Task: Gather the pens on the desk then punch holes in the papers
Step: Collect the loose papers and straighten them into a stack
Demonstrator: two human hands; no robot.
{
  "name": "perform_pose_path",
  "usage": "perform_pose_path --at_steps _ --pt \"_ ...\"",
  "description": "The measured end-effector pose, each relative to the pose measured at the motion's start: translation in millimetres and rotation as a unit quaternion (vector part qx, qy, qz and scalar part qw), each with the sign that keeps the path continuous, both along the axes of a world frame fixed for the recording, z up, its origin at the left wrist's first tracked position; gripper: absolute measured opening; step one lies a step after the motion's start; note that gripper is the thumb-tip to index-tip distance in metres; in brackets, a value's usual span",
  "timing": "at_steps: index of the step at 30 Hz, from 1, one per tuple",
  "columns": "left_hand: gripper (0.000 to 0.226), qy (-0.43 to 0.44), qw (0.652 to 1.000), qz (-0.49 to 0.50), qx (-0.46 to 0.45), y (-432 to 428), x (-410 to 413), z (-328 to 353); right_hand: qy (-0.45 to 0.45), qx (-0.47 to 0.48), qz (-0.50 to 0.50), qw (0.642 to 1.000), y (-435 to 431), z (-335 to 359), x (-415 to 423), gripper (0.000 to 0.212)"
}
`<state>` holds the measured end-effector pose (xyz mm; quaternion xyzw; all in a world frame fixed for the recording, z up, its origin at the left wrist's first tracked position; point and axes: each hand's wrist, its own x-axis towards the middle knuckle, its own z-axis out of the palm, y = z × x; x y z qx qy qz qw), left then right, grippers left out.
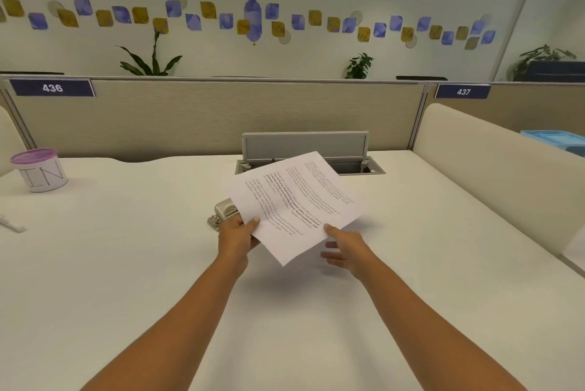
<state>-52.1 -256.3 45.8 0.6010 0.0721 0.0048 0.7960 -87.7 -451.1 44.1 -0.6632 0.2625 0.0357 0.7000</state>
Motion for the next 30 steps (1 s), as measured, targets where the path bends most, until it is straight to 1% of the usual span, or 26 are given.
perform_pose_path --at_steps 2,4,7,8,10,13,15,17,19,22,25,28,30 --pt "0.022 0.008 1.000 -0.007 -0.010 -4.5 -2.6 -1.3 -0.026 0.045 -0.006 0.999 3.1 0.4 1.5 0.030" --pt "0.028 0.009 1.000 -0.017 -0.012 -6.5 -4.8 -3.8 -0.057 0.068 -0.028 0.996 4.2 -1.7 4.5 0.021" --pt "0.033 0.021 0.999 -0.037 -0.011 -6.7 -6.1 -7.5 -0.100 0.032 -0.057 0.993 5.1 -1.1 7.8 0.028" --pt "0.033 0.028 0.999 -0.042 -0.010 -6.4 -5.9 -8.9 -0.106 0.016 -0.066 0.992 4.8 -1.8 8.4 0.027" --pt "0.031 0.036 0.998 -0.048 -0.010 -5.0 -4.8 -11.8 -0.116 -0.011 -0.079 0.990 2.7 -5.8 9.3 0.020" --pt "0.027 0.045 0.998 -0.046 -0.012 0.6 -2.5 -14.3 -0.121 -0.040 -0.099 0.987 -3.7 -13.2 10.1 0.028" --pt "0.030 0.060 0.998 -0.031 -0.019 7.2 0.8 -14.6 -0.117 -0.057 -0.106 0.986 -8.5 -15.2 8.2 0.031" --pt "0.032 0.070 0.997 -0.012 -0.021 16.5 5.7 -13.3 -0.105 -0.076 -0.112 0.985 -13.4 -17.5 7.3 0.040" --pt "0.033 0.073 0.997 0.004 -0.008 27.2 12.7 -10.5 -0.091 -0.096 -0.121 0.984 -18.7 -20.7 8.0 0.044" --pt "0.033 0.072 0.996 0.025 0.038 41.9 26.2 -4.5 -0.077 -0.125 -0.127 0.981 -24.9 -24.2 9.7 0.043" --pt "0.024 0.058 0.991 0.034 0.117 52.3 41.1 1.5 -0.072 -0.151 -0.121 0.978 -27.5 -29.4 13.1 0.040" --pt "0.022 0.038 0.974 0.048 0.219 60.1 55.7 6.1 -0.071 -0.196 -0.102 0.973 -27.5 -33.8 16.6 0.038" --pt "0.020 0.015 0.954 0.052 0.296 63.4 64.6 8.4 -0.072 -0.245 -0.085 0.963 -28.7 -36.5 19.1 0.038"
